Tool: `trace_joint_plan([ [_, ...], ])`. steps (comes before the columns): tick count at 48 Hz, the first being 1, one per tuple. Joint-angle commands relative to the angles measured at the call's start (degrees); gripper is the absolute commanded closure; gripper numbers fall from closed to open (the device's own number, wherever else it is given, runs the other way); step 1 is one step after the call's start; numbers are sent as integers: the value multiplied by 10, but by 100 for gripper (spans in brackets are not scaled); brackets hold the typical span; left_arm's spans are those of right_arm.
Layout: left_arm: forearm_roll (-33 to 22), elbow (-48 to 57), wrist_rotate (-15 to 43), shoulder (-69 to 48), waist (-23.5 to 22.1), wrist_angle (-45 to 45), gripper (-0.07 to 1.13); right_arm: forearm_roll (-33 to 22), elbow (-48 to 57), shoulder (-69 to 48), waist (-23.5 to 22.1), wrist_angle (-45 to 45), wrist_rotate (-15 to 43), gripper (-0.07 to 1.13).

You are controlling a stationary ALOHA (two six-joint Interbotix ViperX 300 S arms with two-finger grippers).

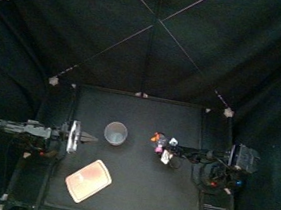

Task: Pick the pink ball then place it on the pink plate
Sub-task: Place pink ball on the pink plate

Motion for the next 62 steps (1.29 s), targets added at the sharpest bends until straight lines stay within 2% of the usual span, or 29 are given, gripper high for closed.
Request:
trace_joint_plan([
  [1,-2,-6,-2,4,1,-5,107,4,-34,-10,31,4,-1,34],
  [15,-6,-4,-1,4,1,-6,107,12,-204,54,178,11,-2,34],
  [25,-6,-1,-1,4,1,-6,107,14,-355,185,236,11,-2,34],
  [41,-17,1,0,4,2,-6,107,2,-592,362,254,9,-4,34],
  [48,-17,2,0,4,2,-5,107,-15,-649,394,252,33,-3,34],
  [55,-17,3,-1,4,1,-5,107,-2,-693,417,251,77,-1,33],
  [62,-18,6,-1,4,1,-6,107,-3,-718,427,251,105,-4,26],
])
